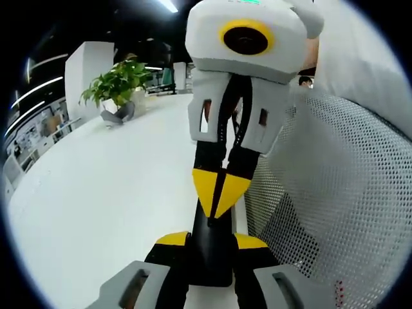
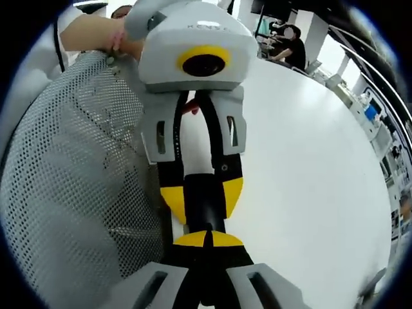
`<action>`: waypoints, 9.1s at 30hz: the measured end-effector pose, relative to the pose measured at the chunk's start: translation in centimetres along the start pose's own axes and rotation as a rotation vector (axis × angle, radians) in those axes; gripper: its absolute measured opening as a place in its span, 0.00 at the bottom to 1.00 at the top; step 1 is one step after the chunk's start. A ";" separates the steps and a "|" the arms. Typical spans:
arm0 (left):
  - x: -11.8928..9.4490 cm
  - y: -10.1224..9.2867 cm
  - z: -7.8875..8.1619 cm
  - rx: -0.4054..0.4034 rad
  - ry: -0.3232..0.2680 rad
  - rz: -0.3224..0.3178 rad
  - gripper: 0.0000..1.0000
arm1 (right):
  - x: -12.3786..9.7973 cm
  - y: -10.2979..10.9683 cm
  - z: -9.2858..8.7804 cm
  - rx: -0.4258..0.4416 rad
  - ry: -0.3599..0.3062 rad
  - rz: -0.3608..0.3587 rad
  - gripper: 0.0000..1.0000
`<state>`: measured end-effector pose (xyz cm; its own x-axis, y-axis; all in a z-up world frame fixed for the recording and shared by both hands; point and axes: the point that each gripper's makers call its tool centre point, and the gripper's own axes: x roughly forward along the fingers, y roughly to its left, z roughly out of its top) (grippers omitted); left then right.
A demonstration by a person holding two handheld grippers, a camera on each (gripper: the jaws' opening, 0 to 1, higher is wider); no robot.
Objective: Press the specified remote control buttons in sequence, fully releasing each button before pressing the next.
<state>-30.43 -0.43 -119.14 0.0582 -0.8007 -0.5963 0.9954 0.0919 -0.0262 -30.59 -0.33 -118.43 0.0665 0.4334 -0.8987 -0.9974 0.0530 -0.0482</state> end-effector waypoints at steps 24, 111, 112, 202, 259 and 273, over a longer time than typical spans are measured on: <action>0.0 0.1 0.0 -0.002 0.009 0.010 0.24 | -0.4 -0.1 0.1 0.161 -0.091 -0.031 0.00; -15.1 5.2 9.5 -0.163 -0.393 0.671 0.87 | -0.4 -0.3 -3.2 0.022 -0.244 0.046 0.22; -15.7 5.3 9.7 -0.158 -0.416 0.699 0.89 | -0.4 -0.3 -3.2 0.023 -0.244 0.047 0.22; -23.3 7.6 4.7 -0.431 -0.691 1.118 1.00 | 0.6 -18.2 -2.7 -0.055 -0.151 0.000 0.22; -22.7 8.0 2.0 -0.494 -0.664 1.061 1.00 | -16.3 -8.7 -7.7 0.841 -0.766 -0.744 0.99; -22.3 7.4 3.6 -0.489 -0.658 1.079 1.00 | -16.6 -8.3 -7.0 0.748 -0.776 -0.733 0.92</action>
<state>-24.05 15.97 -103.12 0.9485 -0.3164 -0.0133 0.3106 0.9378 -0.1552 -23.55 -14.30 -106.17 0.8345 0.4802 -0.2701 -0.4827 0.8736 0.0618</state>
